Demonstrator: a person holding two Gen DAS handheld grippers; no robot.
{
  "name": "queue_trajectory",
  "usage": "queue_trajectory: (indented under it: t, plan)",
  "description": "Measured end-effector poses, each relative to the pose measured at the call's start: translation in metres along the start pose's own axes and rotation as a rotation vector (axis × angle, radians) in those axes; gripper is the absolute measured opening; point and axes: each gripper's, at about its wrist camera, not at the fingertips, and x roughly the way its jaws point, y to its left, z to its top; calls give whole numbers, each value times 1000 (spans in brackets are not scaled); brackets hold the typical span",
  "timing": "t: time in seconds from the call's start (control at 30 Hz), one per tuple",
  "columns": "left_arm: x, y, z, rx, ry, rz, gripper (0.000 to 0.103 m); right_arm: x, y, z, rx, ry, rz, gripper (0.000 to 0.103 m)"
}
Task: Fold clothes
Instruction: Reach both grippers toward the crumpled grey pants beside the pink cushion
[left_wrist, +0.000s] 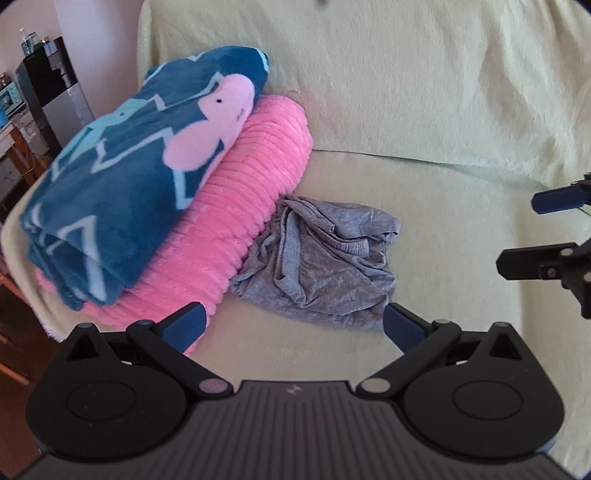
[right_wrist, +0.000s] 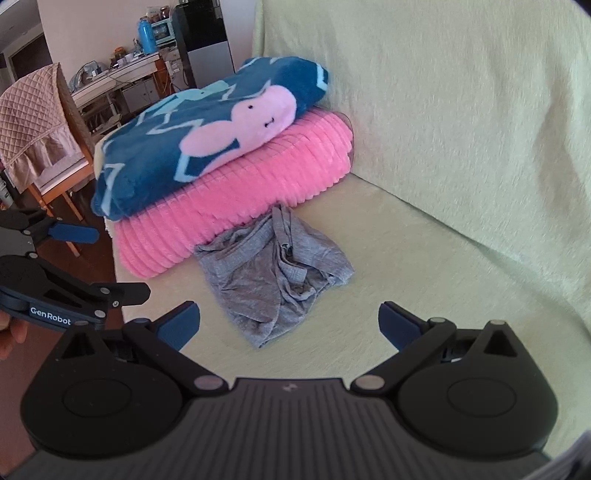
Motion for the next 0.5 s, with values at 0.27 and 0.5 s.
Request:
queue_trajectory:
  t: [0.27, 0.5]
  plan:
    - [86, 22, -32, 107, -153, -96, 102, 101, 6, -19, -119, -136, 10, 86]
    - [132, 11, -41, 41, -256, -110, 81, 153, -5, -29, -162, -198, 49, 49]
